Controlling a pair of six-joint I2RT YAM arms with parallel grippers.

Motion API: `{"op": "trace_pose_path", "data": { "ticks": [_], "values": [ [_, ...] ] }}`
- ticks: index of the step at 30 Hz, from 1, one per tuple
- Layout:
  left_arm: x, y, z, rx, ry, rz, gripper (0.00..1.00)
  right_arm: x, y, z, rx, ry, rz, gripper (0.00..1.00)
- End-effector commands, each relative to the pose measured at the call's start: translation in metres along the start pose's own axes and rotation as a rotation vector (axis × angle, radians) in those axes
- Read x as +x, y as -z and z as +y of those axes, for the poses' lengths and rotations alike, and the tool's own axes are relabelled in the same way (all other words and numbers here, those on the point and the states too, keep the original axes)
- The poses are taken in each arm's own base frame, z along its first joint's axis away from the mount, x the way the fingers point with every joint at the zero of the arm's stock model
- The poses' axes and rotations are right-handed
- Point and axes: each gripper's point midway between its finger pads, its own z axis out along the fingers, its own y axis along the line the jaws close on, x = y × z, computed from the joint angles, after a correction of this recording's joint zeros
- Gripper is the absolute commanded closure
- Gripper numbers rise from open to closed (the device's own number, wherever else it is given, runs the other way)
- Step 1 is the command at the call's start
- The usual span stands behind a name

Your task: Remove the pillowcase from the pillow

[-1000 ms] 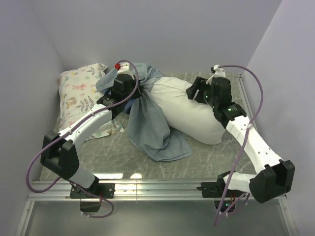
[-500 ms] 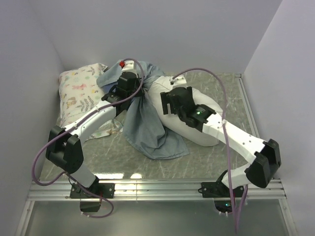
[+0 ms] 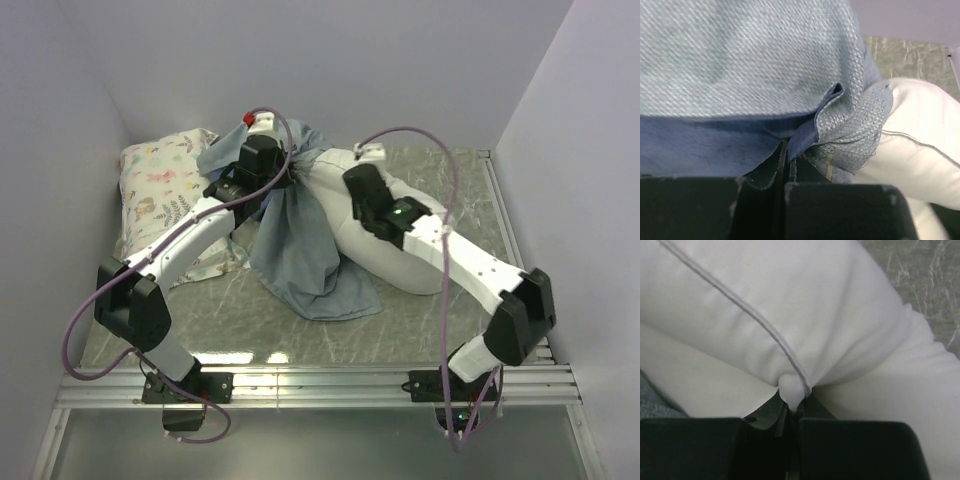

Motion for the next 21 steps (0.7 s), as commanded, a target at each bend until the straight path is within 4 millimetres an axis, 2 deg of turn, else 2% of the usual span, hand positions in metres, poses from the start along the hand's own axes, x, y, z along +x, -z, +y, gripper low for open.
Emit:
{"op": "trace_pose_path", "data": {
  "ticks": [1, 2, 3, 4, 6, 7, 8, 9, 10, 11, 13, 15, 17, 21],
  "values": [
    [-0.05, 0.004, 0.036, -0.096, 0.022, -0.093, 1.0, -0.024, 0.031, -0.083, 0.137, -0.139, -0.01, 1.0],
    [-0.065, 0.006, 0.041, -0.113, 0.034, -0.116, 1.0, -0.032, 0.039, -0.094, 0.138, -0.172, -0.029, 1.0],
    [-0.07, 0.007, 0.05, -0.139, 0.037, -0.119, 1.0, -0.043, 0.055, -0.11, 0.144, -0.216, -0.069, 1.0],
    [-0.077, 0.007, 0.069, -0.183, 0.046, -0.123, 1.0, -0.05, 0.062, -0.132, 0.177, -0.258, -0.084, 1.0],
    [-0.093, 0.01, 0.089, -0.22, 0.071, -0.146, 1.0, -0.058, 0.077, -0.151, 0.184, -0.307, -0.116, 1.0],
    [-0.102, 0.01, 0.113, -0.257, 0.097, -0.155, 1.0, -0.065, 0.09, -0.165, 0.193, -0.343, -0.147, 1.0],
    [-0.104, 0.01, 0.125, -0.274, 0.124, -0.153, 1.0, -0.065, 0.093, -0.181, 0.221, -0.37, -0.154, 1.0],
    [-0.106, 0.009, 0.136, -0.285, 0.143, -0.154, 1.0, -0.067, 0.099, -0.186, 0.212, -0.386, -0.162, 1.0],
    [-0.11, 0.009, 0.157, -0.296, 0.183, -0.162, 1.0, -0.067, 0.1, -0.19, 0.216, -0.398, -0.163, 1.0],
    [-0.111, 0.008, 0.166, -0.298, 0.199, -0.163, 1.0, -0.065, 0.1, -0.199, 0.234, -0.411, -0.161, 1.0],
    [-0.104, 0.002, 0.179, -0.308, 0.205, -0.141, 1.0, -0.061, 0.097, -0.2, 0.226, -0.416, -0.148, 1.0],
    [-0.093, -0.007, 0.178, -0.295, 0.196, -0.102, 1.0, -0.056, 0.089, -0.2, 0.229, -0.417, -0.133, 1.0],
    [-0.069, -0.024, 0.182, -0.292, 0.194, -0.037, 1.0, -0.047, 0.079, -0.196, 0.228, -0.416, -0.105, 1.0],
    [-0.027, -0.048, 0.173, -0.227, 0.189, 0.07, 1.0, -0.03, 0.059, -0.189, 0.224, -0.412, -0.062, 1.0]
  ]
}}
